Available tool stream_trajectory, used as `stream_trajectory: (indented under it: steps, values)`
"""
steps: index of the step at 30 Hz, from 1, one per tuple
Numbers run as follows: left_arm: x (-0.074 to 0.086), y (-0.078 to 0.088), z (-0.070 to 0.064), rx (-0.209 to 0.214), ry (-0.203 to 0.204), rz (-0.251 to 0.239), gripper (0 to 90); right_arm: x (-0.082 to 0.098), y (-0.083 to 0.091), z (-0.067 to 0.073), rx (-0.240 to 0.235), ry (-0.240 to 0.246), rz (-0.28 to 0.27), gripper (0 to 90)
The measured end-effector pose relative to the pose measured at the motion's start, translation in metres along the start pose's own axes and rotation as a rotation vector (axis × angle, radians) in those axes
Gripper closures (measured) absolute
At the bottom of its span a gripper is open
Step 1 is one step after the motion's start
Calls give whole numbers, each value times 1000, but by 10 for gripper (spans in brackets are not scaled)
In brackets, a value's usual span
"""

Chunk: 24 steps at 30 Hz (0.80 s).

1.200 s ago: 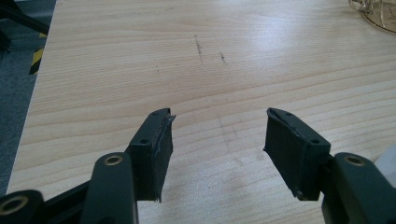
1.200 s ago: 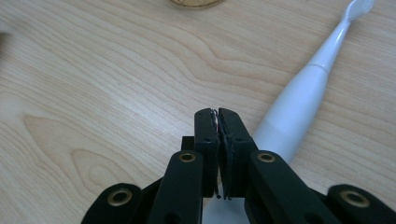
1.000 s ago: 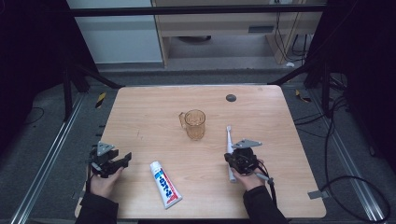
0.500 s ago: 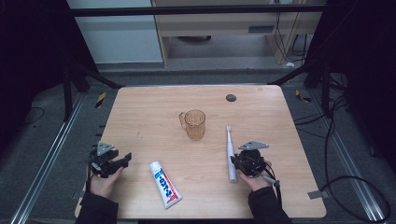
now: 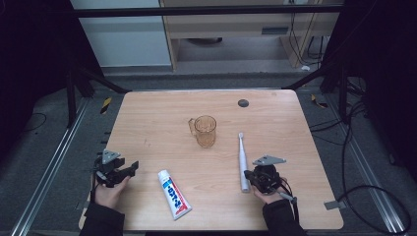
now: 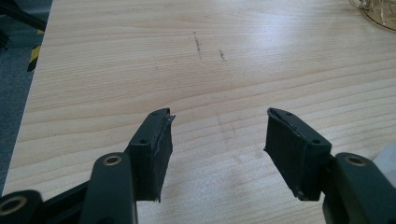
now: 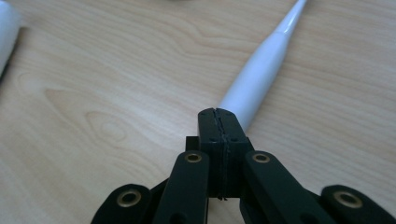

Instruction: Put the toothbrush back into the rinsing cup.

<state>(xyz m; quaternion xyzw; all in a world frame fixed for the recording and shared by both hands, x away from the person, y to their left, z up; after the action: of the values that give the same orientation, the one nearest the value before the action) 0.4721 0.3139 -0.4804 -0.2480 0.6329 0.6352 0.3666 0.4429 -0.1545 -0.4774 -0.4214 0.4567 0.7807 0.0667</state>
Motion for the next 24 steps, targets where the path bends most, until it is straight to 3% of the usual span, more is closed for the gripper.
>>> stream_trajectory:
  steps: [7,24]
  values:
    - [0,0,0,2,0,1,401,5,-4,10,-41,7,22,900]
    - [0,0,0,1,-1,2,400,9,-4,5,-24,1,40,900]
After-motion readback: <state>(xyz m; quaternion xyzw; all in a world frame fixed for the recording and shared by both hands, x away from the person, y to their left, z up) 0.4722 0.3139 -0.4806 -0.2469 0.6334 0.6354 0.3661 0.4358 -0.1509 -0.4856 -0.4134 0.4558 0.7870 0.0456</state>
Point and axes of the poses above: each handheld gripper's, and its own axes: y roughly backward along the jaws, x roughly out of its underside, z roughly to its left, the point moved 1 cm from there along -y, roughly forward along the jaws, and after that the axes turned 9 degrees about -x, right-handed, at the moved point
